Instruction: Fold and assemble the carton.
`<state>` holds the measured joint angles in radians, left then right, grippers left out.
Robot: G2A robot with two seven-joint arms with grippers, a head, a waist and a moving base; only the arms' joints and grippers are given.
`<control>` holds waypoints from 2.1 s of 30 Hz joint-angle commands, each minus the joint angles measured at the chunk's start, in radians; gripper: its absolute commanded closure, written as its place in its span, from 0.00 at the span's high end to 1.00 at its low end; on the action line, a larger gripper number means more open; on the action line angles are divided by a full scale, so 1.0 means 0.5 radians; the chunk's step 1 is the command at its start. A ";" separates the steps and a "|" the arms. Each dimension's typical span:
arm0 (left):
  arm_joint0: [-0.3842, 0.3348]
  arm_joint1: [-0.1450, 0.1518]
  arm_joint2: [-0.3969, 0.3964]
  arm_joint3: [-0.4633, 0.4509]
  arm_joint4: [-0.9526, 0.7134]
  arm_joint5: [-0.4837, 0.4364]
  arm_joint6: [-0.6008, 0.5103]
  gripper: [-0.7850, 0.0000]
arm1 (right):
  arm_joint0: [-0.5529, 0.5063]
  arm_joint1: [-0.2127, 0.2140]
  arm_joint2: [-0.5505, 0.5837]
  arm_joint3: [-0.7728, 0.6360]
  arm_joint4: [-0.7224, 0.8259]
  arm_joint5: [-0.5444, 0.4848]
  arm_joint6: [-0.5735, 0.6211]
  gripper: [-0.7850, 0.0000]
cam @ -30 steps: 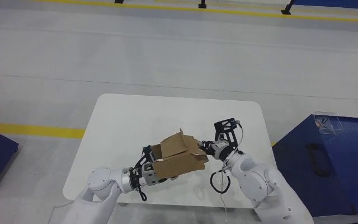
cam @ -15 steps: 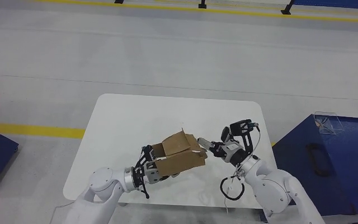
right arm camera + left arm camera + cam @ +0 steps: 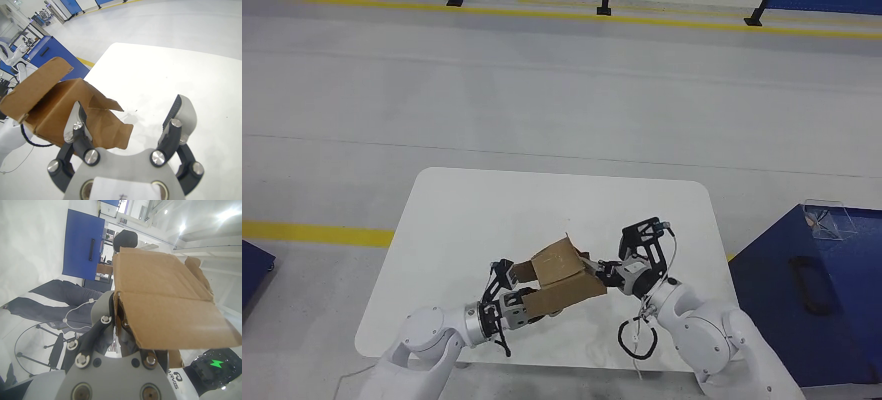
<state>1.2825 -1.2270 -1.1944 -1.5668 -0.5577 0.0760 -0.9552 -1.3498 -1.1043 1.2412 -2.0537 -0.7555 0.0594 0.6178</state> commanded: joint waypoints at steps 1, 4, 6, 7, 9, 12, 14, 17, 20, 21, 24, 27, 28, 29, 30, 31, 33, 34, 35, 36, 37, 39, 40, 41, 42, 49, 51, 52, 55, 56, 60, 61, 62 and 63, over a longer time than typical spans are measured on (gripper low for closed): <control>0.001 0.002 -0.003 -0.001 0.001 -0.016 0.010 0.00 | 0.003 -0.001 0.006 -0.002 -0.001 -0.001 0.003 1.00; 0.004 0.004 0.001 0.000 0.009 -0.035 0.018 0.00 | 0.004 -0.002 0.016 0.001 0.057 -0.030 0.027 1.00; 0.003 0.005 0.006 0.001 0.009 -0.040 0.020 0.00 | 0.009 -0.002 0.009 0.004 0.044 -0.047 0.049 1.00; 0.002 0.006 0.009 0.003 0.009 -0.044 0.021 0.00 | 0.011 -0.003 0.004 0.006 0.036 -0.049 0.048 1.00; -0.001 0.007 0.012 0.005 0.010 -0.055 0.021 0.00 | 0.013 -0.005 0.003 0.006 0.031 -0.039 0.028 1.00; -0.004 0.007 0.008 0.008 -0.005 -0.093 0.035 0.00 | 0.011 -0.007 0.029 0.003 0.074 -0.036 0.006 1.00; -0.002 0.007 0.001 0.012 -0.022 -0.137 0.053 0.00 | -0.001 -0.006 0.055 -0.009 0.080 -0.036 -0.006 1.00; 0.005 0.007 -0.015 0.012 -0.005 -0.238 0.112 0.00 | -0.036 -0.004 0.117 -0.035 0.088 -0.024 -0.058 1.00; 0.010 0.005 -0.027 0.021 -0.037 -0.297 0.153 0.00 | -0.082 0.001 0.194 -0.055 0.125 -0.019 -0.074 1.00; 0.010 0.005 -0.030 0.022 -0.045 -0.315 0.159 0.00 | -0.096 0.004 0.219 -0.061 0.126 -0.021 -0.064 1.00; 0.012 0.003 -0.045 0.031 -0.075 -0.373 0.196 0.00 | -0.131 0.011 0.256 -0.063 0.115 -0.043 -0.007 1.00; 0.010 0.001 -0.051 0.047 -0.104 -0.396 0.219 0.00 | -0.135 0.013 0.224 -0.047 0.085 -0.100 0.036 1.00; 0.007 0.000 -0.049 0.051 -0.106 -0.403 0.220 0.00 | -0.129 0.012 0.206 -0.035 0.062 -0.100 0.034 1.00; 0.005 0.000 -0.046 0.055 -0.104 -0.413 0.221 0.00 | -0.120 0.009 0.184 -0.023 0.045 -0.093 0.031 1.00; 0.003 -0.001 -0.041 0.059 -0.101 -0.423 0.221 0.00 | -0.107 0.006 0.160 -0.013 0.035 -0.083 0.026 1.00; 0.002 -0.002 -0.035 0.061 -0.097 -0.430 0.220 0.00 | -0.091 0.002 0.137 -0.002 0.030 -0.074 0.025 1.00; -0.002 -0.003 -0.024 0.062 -0.085 -0.444 0.217 0.00 | -0.051 -0.005 0.096 0.029 0.012 -0.048 0.016 1.00; -0.004 -0.003 -0.020 0.063 -0.078 -0.448 0.218 0.00 | -0.032 -0.008 0.076 0.040 -0.006 -0.031 0.006 1.00; -0.004 -0.003 -0.017 0.063 -0.075 -0.449 0.218 0.00 | -0.015 -0.012 0.055 0.049 -0.019 -0.016 -0.004 1.00; -0.006 -0.003 -0.014 0.063 -0.073 -0.450 0.216 0.00 | 0.000 -0.016 0.036 0.054 -0.031 -0.002 -0.011 1.00; -0.007 -0.003 -0.012 0.064 -0.070 -0.449 0.215 0.00 | 0.013 -0.020 0.020 0.057 -0.032 0.009 -0.019 1.00; -0.010 -0.002 -0.010 0.064 -0.057 -0.448 0.212 0.00 | 0.035 -0.026 -0.003 0.064 -0.029 0.025 -0.032 1.00; -0.010 -0.002 -0.008 0.065 -0.055 -0.448 0.208 0.00 | 0.044 -0.029 -0.013 0.067 -0.025 0.029 -0.035 1.00; -0.011 -0.001 -0.008 0.066 -0.052 -0.446 0.207 0.00 | 0.052 -0.032 -0.023 0.071 -0.021 0.029 -0.037 1.00; -0.012 -0.001 -0.008 0.067 -0.050 -0.446 0.207 0.00 | 0.059 -0.034 -0.037 0.072 -0.025 0.025 -0.037 1.00; -0.012 0.002 -0.007 0.070 -0.047 -0.449 0.191 0.00 | 0.070 -0.045 -0.098 0.075 -0.036 -0.040 -0.067 1.00; -0.011 0.003 -0.008 0.070 -0.058 -0.447 0.185 0.00 | 0.067 -0.047 -0.088 0.075 -0.029 -0.040 -0.089 1.00; -0.011 0.003 -0.010 0.071 -0.062 -0.448 0.180 0.00 | 0.066 -0.047 -0.082 0.072 -0.021 -0.043 -0.101 1.00; -0.011 0.005 -0.012 0.071 -0.068 -0.446 0.172 0.00 | 0.060 -0.048 -0.051 0.071 -0.004 -0.034 -0.120 1.00; -0.011 0.005 -0.012 0.071 -0.070 -0.447 0.172 0.00 | 0.057 -0.049 -0.038 0.075 0.001 -0.017 -0.129 1.00; -0.014 0.006 -0.008 0.071 -0.074 -0.448 0.160 0.00 | 0.061 -0.052 0.015 0.098 0.047 0.036 -0.152 1.00; -0.016 0.006 -0.006 0.071 -0.075 -0.445 0.156 0.00 | 0.065 -0.053 0.028 0.105 0.051 0.060 -0.163 1.00; -0.017 0.006 -0.003 0.070 -0.070 -0.444 0.154 0.00 | 0.067 -0.055 0.035 0.111 0.059 0.081 -0.172 1.00; -0.017 0.006 0.001 0.069 -0.064 -0.442 0.152 0.00 | 0.074 -0.057 0.041 0.117 0.056 0.099 -0.179 1.00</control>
<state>1.2742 -1.2239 -1.1960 -1.5316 -0.5932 -0.1458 -0.8782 -1.3160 -1.1320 1.2589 -1.9982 -0.7266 0.0990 0.5321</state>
